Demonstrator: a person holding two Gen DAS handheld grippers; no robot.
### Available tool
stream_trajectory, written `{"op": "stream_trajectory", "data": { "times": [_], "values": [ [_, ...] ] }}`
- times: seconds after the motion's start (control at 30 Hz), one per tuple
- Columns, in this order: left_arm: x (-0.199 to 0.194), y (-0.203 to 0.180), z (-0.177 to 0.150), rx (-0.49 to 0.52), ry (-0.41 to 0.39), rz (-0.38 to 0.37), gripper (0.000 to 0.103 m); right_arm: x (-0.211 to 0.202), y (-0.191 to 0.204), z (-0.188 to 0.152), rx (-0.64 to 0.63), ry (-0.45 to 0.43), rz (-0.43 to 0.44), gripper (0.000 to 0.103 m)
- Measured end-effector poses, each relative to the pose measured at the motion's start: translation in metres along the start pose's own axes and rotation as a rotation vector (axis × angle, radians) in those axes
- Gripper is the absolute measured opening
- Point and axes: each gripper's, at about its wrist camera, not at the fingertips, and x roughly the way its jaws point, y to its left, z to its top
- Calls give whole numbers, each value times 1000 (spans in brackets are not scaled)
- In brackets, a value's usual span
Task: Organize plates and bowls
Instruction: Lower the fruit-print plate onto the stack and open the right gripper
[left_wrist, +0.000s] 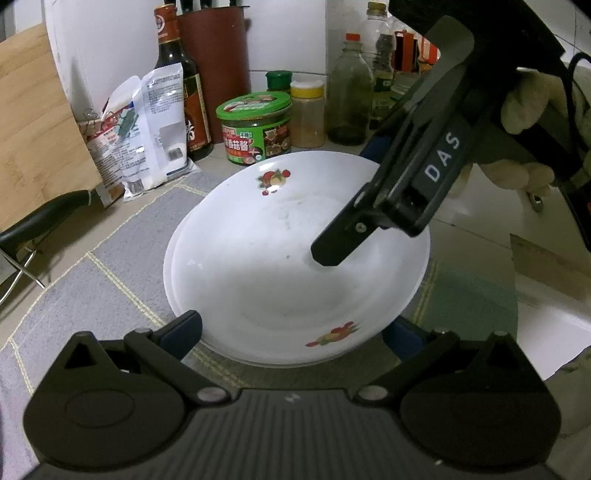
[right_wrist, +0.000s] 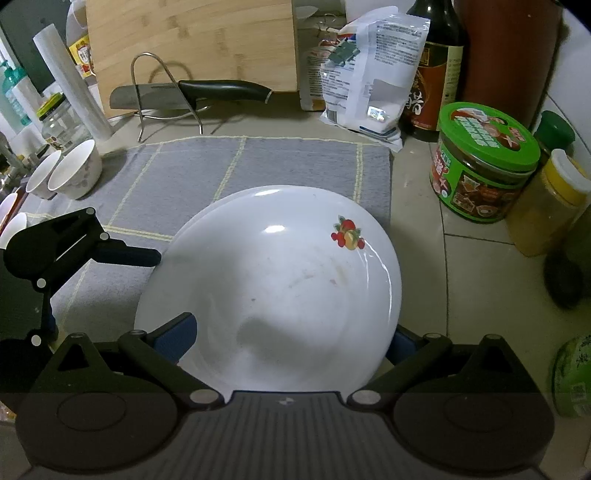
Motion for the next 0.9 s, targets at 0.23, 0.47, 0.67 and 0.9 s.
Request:
{"op": "stream_trajectory", "data": {
  "times": [0.23,0.47,0.67,0.9],
  "values": [
    [-1,0,0,7,-4,0,103,0,4,-1,-15,7,-30,103],
    [-3,-6,1,59,-12,24,103,-4,1,-2,-13,2,-66,103],
    [-13,10,4,-55,-59,34,102,-21,7,5,-44,-81,-72,103],
    [-33,22,3,-127,-104,154,102,-18,29,17,-107,-141,-62,103]
  ]
}}
